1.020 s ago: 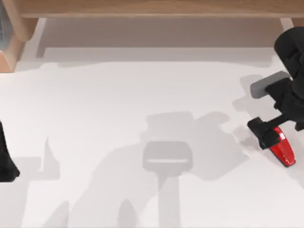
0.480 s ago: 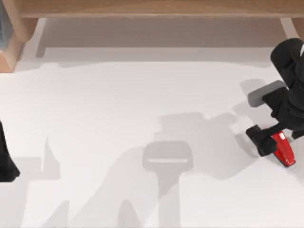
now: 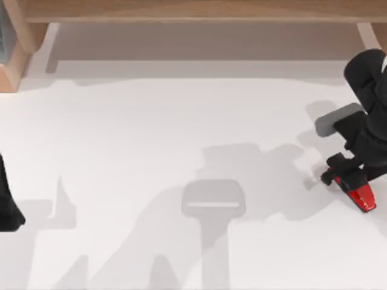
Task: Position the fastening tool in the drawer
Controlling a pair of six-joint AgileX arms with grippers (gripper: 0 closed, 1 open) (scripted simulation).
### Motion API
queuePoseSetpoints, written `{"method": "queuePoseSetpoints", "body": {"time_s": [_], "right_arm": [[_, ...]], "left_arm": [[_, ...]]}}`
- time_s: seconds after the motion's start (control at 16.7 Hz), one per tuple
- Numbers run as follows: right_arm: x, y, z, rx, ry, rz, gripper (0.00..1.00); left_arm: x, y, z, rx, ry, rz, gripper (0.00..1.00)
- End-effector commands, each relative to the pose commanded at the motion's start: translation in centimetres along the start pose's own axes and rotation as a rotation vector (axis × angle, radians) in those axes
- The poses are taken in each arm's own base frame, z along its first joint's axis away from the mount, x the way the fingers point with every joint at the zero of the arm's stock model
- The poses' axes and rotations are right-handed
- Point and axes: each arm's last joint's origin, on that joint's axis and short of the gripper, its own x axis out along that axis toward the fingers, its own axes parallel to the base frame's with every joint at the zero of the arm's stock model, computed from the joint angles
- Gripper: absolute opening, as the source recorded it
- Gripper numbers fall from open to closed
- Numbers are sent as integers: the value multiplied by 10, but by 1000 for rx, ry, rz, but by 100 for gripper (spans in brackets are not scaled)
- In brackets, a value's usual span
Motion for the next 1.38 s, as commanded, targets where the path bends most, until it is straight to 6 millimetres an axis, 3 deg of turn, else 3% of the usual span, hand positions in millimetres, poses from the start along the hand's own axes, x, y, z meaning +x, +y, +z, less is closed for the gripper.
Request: {"method": "queuePoseSetpoints", "body": {"time_s": [0.18,0.24,0.78,1.14,1.38], "right_arm": [[0,0,0,0,0,0,2],[0,0,0,0,0,0,0],[-2,-1,0,2,-1,-1,0],[-29,-1,0,3,0,-1,0],[-29,0,0,3,1,0,0]], "left_arm": [[0,0,0,0,0,0,100],[0,0,0,0,0,0,100],[0,0,0,0,0,0,100],[0,0,0,0,0,0,100],[0,0,0,0,0,0,100]]}}
